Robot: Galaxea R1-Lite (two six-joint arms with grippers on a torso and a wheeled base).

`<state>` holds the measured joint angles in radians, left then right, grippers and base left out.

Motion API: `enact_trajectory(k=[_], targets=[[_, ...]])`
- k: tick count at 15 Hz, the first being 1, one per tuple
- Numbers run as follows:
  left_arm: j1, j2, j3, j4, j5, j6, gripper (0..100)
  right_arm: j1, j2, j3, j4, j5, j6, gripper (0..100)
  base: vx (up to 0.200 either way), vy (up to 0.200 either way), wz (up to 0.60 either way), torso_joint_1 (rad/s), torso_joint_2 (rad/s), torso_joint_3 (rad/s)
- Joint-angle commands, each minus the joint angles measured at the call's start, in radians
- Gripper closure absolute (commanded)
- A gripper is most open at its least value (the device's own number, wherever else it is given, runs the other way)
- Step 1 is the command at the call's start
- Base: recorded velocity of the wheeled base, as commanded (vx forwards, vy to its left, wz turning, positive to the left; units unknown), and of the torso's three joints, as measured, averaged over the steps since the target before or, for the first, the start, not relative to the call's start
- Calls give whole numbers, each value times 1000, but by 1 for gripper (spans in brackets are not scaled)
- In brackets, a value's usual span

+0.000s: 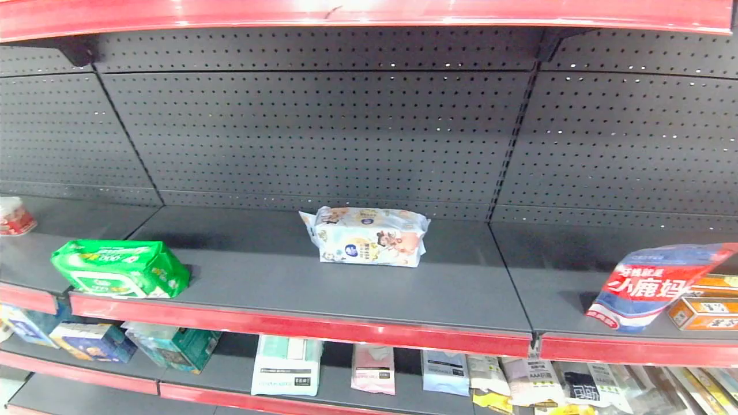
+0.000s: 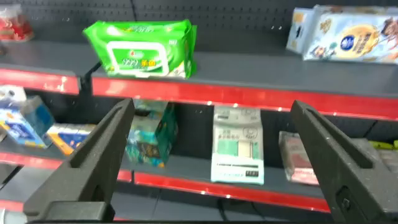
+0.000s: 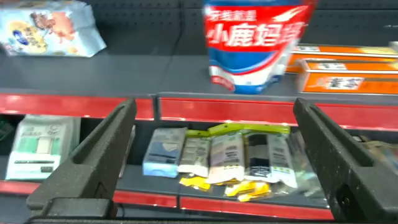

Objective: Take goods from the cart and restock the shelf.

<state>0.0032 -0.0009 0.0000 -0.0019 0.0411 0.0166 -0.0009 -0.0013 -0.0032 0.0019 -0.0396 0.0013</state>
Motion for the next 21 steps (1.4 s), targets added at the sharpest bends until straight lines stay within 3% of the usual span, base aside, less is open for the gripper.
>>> enact_trajectory(k=[1, 21], targets=[[0, 1, 0, 0, 0, 0, 0, -1, 1, 0, 0, 0, 0, 0, 0, 0, -600, 2, 2, 2], [0, 1, 0, 0, -1, 0, 0, -1, 1, 0, 0, 7, 0, 0, 0, 0, -600, 1, 4, 4]])
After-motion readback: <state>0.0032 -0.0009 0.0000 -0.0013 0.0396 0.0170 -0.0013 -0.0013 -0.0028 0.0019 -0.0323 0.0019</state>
